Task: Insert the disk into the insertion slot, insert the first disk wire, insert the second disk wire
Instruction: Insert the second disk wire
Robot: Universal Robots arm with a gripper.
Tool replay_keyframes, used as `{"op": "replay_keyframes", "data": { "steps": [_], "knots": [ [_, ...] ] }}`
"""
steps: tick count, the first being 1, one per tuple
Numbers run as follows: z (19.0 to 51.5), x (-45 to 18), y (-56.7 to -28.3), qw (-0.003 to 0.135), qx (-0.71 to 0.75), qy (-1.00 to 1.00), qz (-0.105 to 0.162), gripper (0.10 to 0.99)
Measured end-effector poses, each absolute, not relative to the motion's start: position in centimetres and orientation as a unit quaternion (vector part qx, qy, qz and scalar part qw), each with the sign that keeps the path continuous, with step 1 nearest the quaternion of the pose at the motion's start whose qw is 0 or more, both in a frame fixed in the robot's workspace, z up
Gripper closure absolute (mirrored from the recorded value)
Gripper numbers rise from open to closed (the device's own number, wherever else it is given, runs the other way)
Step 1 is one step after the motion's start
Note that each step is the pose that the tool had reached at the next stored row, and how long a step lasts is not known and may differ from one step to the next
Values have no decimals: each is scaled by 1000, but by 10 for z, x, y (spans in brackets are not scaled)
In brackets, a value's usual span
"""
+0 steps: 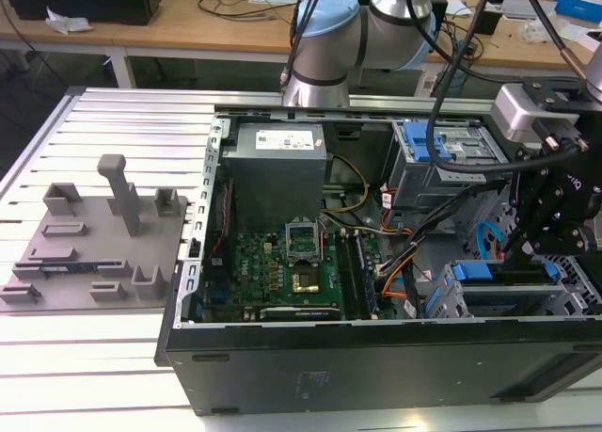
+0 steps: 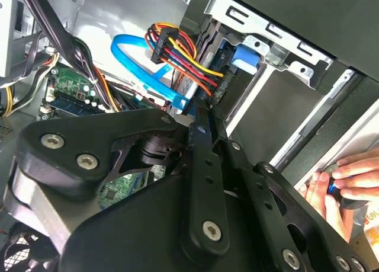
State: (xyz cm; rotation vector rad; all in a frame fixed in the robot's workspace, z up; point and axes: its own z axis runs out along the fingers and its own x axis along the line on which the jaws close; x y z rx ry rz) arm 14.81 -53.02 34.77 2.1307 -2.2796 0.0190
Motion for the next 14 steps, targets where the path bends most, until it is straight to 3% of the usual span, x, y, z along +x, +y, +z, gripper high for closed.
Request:
{"op": "replay_keyframes", "data": {
  "steps": [14],
  "knots": [
    [343, 148, -532, 11, 683, -730, 6, 925]
  ]
}}
